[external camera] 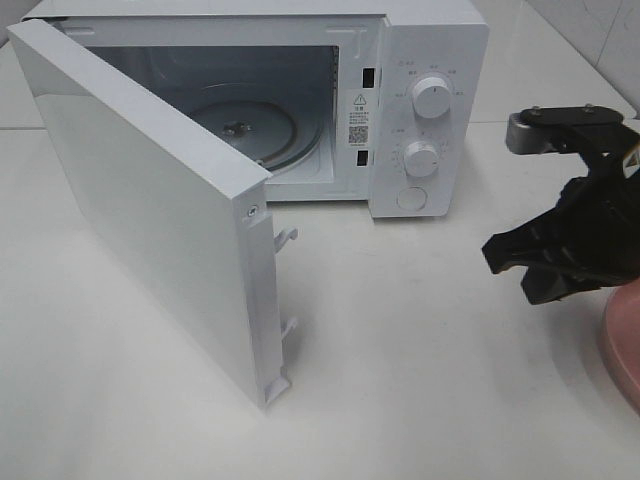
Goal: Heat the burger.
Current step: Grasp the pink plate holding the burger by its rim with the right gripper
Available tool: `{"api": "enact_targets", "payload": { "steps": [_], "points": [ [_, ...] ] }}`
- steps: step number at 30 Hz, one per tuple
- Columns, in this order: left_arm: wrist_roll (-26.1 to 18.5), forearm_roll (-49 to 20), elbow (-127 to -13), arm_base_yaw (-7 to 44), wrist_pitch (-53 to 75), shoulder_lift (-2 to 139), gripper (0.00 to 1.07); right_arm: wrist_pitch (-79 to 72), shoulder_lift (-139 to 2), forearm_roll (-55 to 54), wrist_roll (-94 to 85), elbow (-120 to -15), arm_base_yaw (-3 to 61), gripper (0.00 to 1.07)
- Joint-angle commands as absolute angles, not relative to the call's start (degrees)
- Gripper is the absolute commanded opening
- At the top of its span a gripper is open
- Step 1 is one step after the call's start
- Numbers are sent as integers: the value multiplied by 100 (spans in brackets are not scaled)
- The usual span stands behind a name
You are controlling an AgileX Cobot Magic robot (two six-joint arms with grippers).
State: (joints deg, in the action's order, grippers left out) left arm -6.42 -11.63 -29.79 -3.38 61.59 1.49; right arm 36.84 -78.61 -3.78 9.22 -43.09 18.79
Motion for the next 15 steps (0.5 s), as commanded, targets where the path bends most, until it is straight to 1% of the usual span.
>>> {"api": "enact_targets", "payload": {
  "steps": [1,2,3,4,5,6,7,8,9,10,11,12,13,14,15],
  "points": [
    [-659,-1226,-2956,-367,6142,138,98,4051,-7615,0,974,-4309,1587,19],
    [-659,-1226,-2956,-367,6142,138,98,4091,-7592,0,991,-4309,1518,22],
    [-659,-1226,-2956,-367,6142,138,98,4091,-7592,0,991,-4309,1518,22],
    [-659,-1226,-2956,-367,6142,138,98,4177,-7540,132,991,-4309,1364,33],
    [-659,-1226,-2956,-367,6142,138,98,4177,-7540,132,991,-4309,1364,33],
    [-659,-1226,-2956,-367,6142,138,98,4206,-7529,166,991,-4309,1312,42],
    [-659,-1226,-2956,-367,6142,138,98,4263,-7529,292,991,-4309,1232,61],
    [-659,-1226,-2956,-367,6142,138,98,4263,-7529,292,991,-4309,1232,61],
    [-659,-1226,-2956,-367,6142,138,98,4280,-7529,476,1020,-4309,1232,81],
    [-659,-1226,-2956,-367,6142,138,98,4280,-7529,476,1020,-4309,1232,81],
    [-659,-1226,-2956,-367,6142,138,98,4291,-7529,596,1037,-4309,1232,95],
    [-659,-1226,-2956,-367,6142,138,98,4291,-7529,619,1043,-4297,1232,99],
    [-659,-1226,-2956,-367,6142,138,98,4291,-7529,619,1043,-4297,1232,99],
    [-659,-1226,-2956,-367,6142,138,98,4280,-7529,619,1100,-4286,1232,103],
    [-659,-1226,-2956,-367,6142,138,98,4280,-7529,619,1100,-4286,1232,103]
  ]
}}
